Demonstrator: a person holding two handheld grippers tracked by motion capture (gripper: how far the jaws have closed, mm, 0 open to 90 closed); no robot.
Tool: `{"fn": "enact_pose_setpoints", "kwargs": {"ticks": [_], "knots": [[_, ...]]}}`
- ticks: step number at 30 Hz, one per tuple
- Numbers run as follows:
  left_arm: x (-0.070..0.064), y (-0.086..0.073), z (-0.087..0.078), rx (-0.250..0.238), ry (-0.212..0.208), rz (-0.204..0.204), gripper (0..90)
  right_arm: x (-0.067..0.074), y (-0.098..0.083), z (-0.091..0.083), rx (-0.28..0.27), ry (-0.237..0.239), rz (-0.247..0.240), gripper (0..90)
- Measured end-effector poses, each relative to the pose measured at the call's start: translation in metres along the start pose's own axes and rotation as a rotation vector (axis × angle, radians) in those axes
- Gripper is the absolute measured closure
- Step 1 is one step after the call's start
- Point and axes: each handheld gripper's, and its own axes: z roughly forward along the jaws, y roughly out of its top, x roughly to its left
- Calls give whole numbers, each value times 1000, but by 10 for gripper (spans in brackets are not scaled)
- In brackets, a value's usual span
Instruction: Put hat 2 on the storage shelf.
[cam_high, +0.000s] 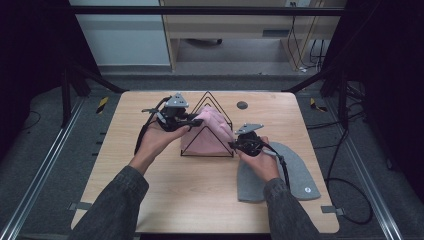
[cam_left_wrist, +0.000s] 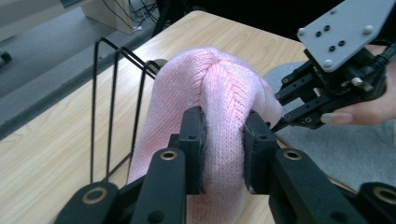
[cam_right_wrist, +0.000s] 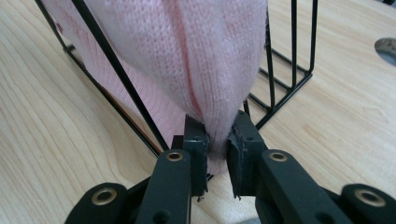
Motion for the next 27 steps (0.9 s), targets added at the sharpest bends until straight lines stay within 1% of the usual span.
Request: {"fn": "enact_pose_setpoints", "kwargs": {"ticks": [1,3,4,6,8,9,10,12,13,14,15,16,17,18,19,20,21,22,23,24,25,26,27], "knots": [[0,-1,0,-5,2,-1,711,-1,-1,0,0,-2,-2,784],[0,-2,-2,-22,-1,-20,693,-1,-2,-1,-1,-1,2,762],[-1,-2,-3,-23,-4,-21,685,-1,-2,-2,-2,-3,2,752],[-2,-2,-6,-32,-13,-24,657,0,-2,-7,0,-7,-5,692],[-3,-2,-8,-36,-13,-21,640,1,-2,-9,4,-9,-4,678],[-4,-2,-10,-42,-7,-16,603,1,-4,-13,4,-15,-6,633],[-5,-1,-12,-53,-4,-15,577,0,-4,-16,1,-23,-9,609],[-8,0,-18,-76,8,-20,508,-1,-5,-24,0,-37,-4,545],[-9,0,-21,-77,15,-25,492,-3,-5,-29,0,-47,3,502],[-13,-2,-28,-74,34,-29,467,-5,-6,-34,1,-65,6,457],[-15,-4,-32,-73,41,-35,436,-7,-6,-39,6,-83,10,422],[-15,-4,-32,-73,41,-35,411,-7,-6,-39,6,-83,10,422],[-18,-12,-40,-75,73,-42,380,-16,-10,-50,12,-108,27,384],[-18,-12,-40,-75,73,-42,352,-16,-10,-50,12,-108,27,384],[-19,-17,-43,-72,80,-46,352,-21,-12,-55,16,-130,34,365],[-21,-30,-48,-52,81,-75,278,-34,-19,-63,36,-154,66,317],[-21,-30,-48,-52,81,-75,261,-34,-19,-63,36,-154,66,317],[-21,-37,-49,-41,79,-84,261,-41,-22,-66,52,-162,83,301],[-22,-45,-51,-21,80,-86,197,-54,-30,-70,83,-168,120,263],[-22,-53,-51,-6,84,-96,179,-61,-33,-72,97,-169,137,255],[-23,-70,-52,8,89,-123,169,-67,-36,-73,105,-171,157,258],[-23,-70,-52,8,89,-123,154,-67,-36,-73,105,-171,157,258],[-23,-87,-52,36,90,-135,142,-80,-42,-74,129,-186,182,289]]}}
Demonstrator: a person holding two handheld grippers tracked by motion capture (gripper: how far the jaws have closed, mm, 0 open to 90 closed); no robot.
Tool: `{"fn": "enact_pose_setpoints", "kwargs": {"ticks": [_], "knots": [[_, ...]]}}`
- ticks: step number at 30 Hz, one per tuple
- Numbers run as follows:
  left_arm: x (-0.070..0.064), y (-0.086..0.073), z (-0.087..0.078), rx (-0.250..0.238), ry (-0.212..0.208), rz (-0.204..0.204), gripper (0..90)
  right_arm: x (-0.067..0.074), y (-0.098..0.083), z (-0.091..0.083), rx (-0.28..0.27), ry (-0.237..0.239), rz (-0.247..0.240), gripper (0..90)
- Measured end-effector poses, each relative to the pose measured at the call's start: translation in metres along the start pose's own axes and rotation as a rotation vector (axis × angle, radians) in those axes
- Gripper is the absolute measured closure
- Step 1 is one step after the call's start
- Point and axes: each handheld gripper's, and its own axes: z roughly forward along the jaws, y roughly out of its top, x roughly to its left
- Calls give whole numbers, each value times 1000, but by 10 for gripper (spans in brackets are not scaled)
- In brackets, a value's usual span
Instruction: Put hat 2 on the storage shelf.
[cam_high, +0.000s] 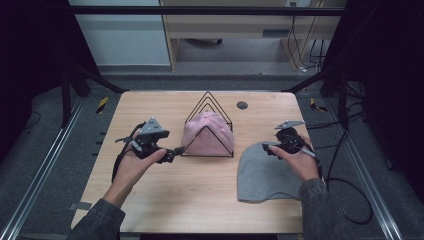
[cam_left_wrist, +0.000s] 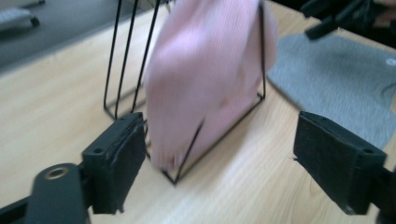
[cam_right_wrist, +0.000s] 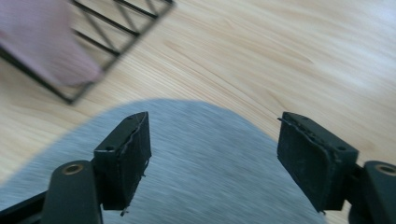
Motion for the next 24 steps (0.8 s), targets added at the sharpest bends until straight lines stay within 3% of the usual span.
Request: {"fn": "enact_pose_setpoints", "kwargs": {"ticks": [1,2,3,7,12,15,19,24], "knots": [[0,0,0,0,0,0,136,0,0,0,0,0,0,289],[2,-16,1,13,14,-19,132,-12,-4,4,27,-14,17,350],[2,-16,1,13,14,-19,130,-12,-4,4,27,-14,17,350],[5,-41,0,30,25,-55,129,-29,-12,14,93,-31,57,413],[6,-57,-3,69,21,-59,124,-34,-15,17,105,-44,74,398],[7,-67,-3,109,31,-60,124,-36,-19,21,145,-47,75,374],[9,-69,-5,102,36,-69,124,-37,-23,24,159,-43,77,370],[10,-70,-7,99,38,-75,125,-36,-26,25,176,-41,50,484]]}}
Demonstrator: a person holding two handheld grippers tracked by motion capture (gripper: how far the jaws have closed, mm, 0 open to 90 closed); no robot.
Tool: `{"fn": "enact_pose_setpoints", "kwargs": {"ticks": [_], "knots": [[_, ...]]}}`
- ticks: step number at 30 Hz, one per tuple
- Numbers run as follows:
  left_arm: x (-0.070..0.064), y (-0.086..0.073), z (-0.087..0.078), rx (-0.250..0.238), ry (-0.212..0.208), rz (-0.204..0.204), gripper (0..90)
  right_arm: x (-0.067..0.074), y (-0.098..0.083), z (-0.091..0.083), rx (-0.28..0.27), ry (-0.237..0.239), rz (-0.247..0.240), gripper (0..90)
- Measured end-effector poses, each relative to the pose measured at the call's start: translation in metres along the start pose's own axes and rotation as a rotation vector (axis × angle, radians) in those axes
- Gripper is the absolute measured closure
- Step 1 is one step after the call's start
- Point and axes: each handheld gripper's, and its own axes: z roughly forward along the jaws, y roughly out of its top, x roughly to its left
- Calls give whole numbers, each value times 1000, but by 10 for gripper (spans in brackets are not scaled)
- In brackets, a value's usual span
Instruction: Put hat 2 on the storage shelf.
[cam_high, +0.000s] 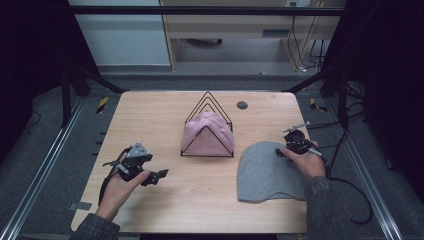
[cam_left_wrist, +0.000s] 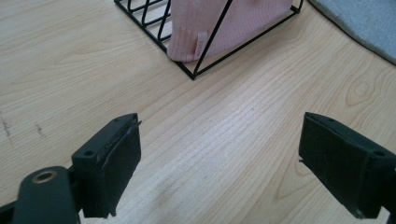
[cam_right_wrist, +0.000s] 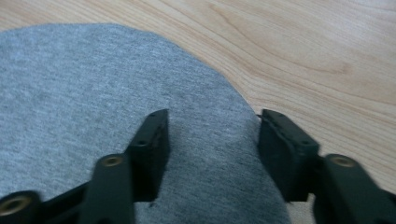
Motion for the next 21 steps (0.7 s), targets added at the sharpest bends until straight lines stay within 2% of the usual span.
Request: {"fn": "enact_pose_setpoints", "kwargs": {"ticks": [2,3,6,7,9,10,11,13,16,17,21], "knots": [[0,0,0,-2,3,0,125,1,0,0,4,2,-8,504],[0,0,-1,-4,5,0,127,2,0,-1,7,6,-23,564],[0,0,-1,-5,9,4,129,3,-1,-1,16,5,-39,666],[0,0,-1,-5,9,4,130,3,-1,-1,16,5,-39,666],[-1,0,-1,-5,10,5,130,5,-1,-2,19,9,-54,755],[-1,0,-1,-5,9,4,131,6,-2,-3,25,26,-62,842],[0,-1,-1,-3,10,4,132,7,-2,-3,26,37,-66,865],[0,-1,0,-1,10,2,132,8,-2,-4,27,39,-77,876],[0,-3,0,-3,4,-7,132,12,-3,-11,-4,49,-86,881],[1,-3,1,-2,2,-5,132,17,-4,-19,-28,62,-103,882],[-2,-4,4,10,-4,1,132,26,-5,-36,-75,82,-135,882]]}}
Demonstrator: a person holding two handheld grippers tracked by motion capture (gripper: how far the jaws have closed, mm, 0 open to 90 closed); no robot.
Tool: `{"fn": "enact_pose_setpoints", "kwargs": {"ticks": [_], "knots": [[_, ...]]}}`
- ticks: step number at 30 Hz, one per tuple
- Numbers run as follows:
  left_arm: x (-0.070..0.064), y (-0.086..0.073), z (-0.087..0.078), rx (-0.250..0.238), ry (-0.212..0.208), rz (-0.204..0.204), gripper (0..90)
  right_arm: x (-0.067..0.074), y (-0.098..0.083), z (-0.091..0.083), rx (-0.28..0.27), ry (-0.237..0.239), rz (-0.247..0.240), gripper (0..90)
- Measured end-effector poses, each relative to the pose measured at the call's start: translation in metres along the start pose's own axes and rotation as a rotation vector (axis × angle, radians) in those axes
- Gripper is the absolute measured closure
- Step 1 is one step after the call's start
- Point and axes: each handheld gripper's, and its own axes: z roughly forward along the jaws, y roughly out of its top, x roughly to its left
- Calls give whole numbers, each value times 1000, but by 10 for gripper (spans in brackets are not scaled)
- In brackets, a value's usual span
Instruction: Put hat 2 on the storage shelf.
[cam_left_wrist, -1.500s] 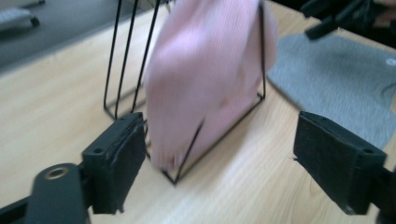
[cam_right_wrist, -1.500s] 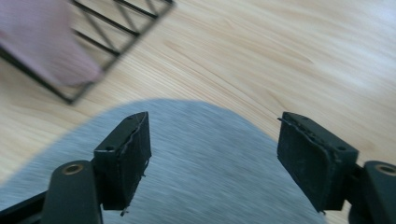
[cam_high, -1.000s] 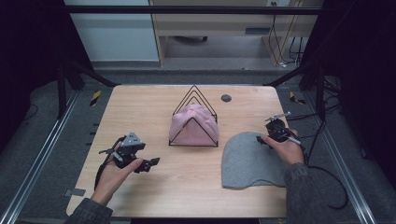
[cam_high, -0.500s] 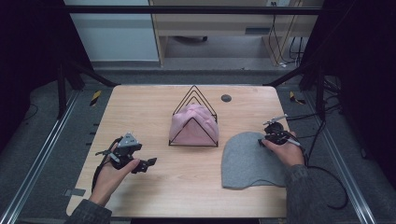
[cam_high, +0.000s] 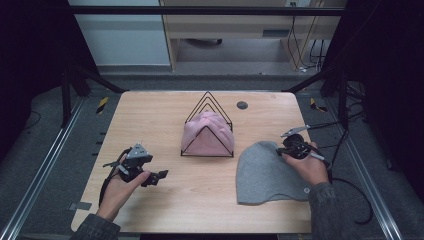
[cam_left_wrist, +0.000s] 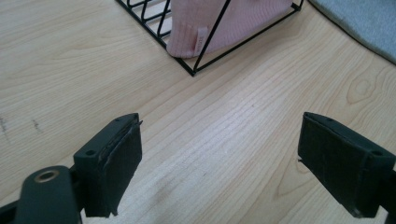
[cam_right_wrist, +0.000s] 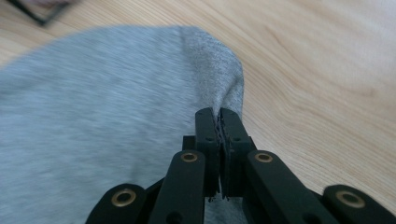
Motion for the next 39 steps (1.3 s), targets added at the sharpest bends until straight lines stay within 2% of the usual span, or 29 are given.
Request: {"fn": "enact_pose_setpoints", "kwargs": {"ticks": [2,3,4,8,9,11,13,17,23,24,27,29,30,32,34,35,39], "knots": [[-1,0,2,5,-1,0,132,9,1,-12,-28,7,-21,884],[-1,-1,2,7,0,2,131,17,2,-22,-69,15,-47,884],[-1,-1,2,7,-1,1,131,17,2,-22,-69,15,-47,884],[0,-2,4,13,-5,0,131,34,4,-44,-138,32,-87,885],[1,-3,4,13,-9,0,131,42,4,-57,-179,47,-104,885],[1,-3,4,14,-10,1,131,46,4,-63,-194,51,-112,885],[1,-3,5,13,-13,-1,129,56,4,-80,-235,61,-137,886],[0,-3,5,8,-23,-1,126,68,6,-100,-291,86,-155,886],[-4,-2,7,-1,-55,7,123,81,15,-118,-348,112,-182,886],[-5,-1,7,-11,-80,7,123,86,20,-125,-370,120,-198,886],[-8,1,6,-20,-87,16,124,92,26,-133,-395,131,-212,886],[-10,2,6,-39,-119,15,124,99,34,-141,-417,147,-232,886],[-14,4,6,-58,-151,13,125,105,41,-146,-429,154,-246,886],[-16,5,6,-59,-162,27,126,108,45,-148,-437,158,-253,886],[-24,8,7,-65,-200,49,125,119,58,-150,-448,165,-282,886],[-24,8,7,-65,-200,49,126,119,58,-150,-448,165,-282,886],[-34,12,7,-90,-249,73,125,132,72,-151,-451,182,-312,886]]}}
